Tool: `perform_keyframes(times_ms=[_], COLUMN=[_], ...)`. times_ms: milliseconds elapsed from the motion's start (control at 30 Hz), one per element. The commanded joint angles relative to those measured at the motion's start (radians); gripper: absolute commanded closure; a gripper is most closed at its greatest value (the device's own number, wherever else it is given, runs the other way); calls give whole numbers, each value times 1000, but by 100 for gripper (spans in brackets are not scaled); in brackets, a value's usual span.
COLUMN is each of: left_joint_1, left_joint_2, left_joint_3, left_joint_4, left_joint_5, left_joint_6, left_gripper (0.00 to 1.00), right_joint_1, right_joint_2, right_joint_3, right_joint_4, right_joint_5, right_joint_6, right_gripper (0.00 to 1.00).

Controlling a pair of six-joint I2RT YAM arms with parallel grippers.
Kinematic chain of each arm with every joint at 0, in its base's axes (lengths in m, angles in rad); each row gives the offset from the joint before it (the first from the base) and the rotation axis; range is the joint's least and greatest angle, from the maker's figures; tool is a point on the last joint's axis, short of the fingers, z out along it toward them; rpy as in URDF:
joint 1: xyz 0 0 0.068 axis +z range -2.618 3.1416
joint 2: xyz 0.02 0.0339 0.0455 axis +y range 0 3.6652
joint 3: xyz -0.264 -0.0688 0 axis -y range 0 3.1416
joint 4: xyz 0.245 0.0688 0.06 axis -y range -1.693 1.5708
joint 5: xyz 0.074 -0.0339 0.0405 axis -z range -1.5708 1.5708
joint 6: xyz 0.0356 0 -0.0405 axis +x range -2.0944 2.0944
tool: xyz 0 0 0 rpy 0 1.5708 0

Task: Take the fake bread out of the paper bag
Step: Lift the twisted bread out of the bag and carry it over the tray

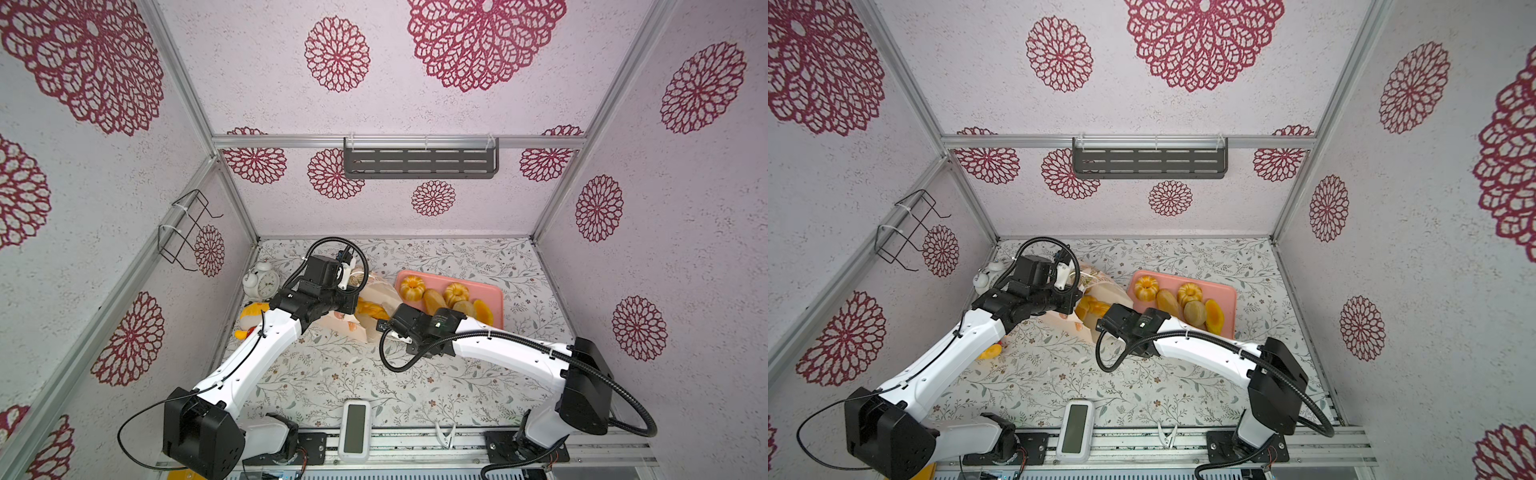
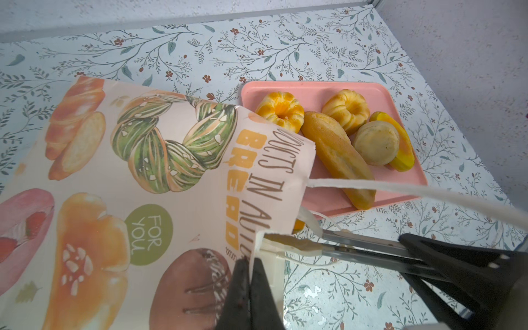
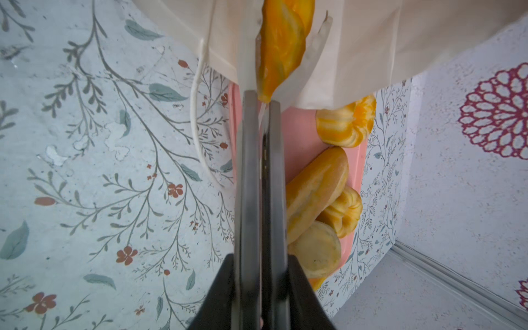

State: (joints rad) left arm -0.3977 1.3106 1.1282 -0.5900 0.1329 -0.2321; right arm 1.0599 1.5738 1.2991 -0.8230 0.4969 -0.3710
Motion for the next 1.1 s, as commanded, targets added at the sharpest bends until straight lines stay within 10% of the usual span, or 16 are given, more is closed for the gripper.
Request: perform_keyframes(times_ms=[0,1067], left_joint_1=[2,49], left_joint_2=[23,146], left_joint_3=[2,116], left_joint_4=[-14,-18], left_joint_5=[-88,-278], left_joint_6=[-28,-205], left_gripper=[100,100], right_joint_1=[0,-78], right_joint_2=[-80,-200], right_joint_3=[12,96], right_joint_4=[-63,-453], right_joint_5=[65,304], right_joint_6=[87,398], right_gripper=[100,100])
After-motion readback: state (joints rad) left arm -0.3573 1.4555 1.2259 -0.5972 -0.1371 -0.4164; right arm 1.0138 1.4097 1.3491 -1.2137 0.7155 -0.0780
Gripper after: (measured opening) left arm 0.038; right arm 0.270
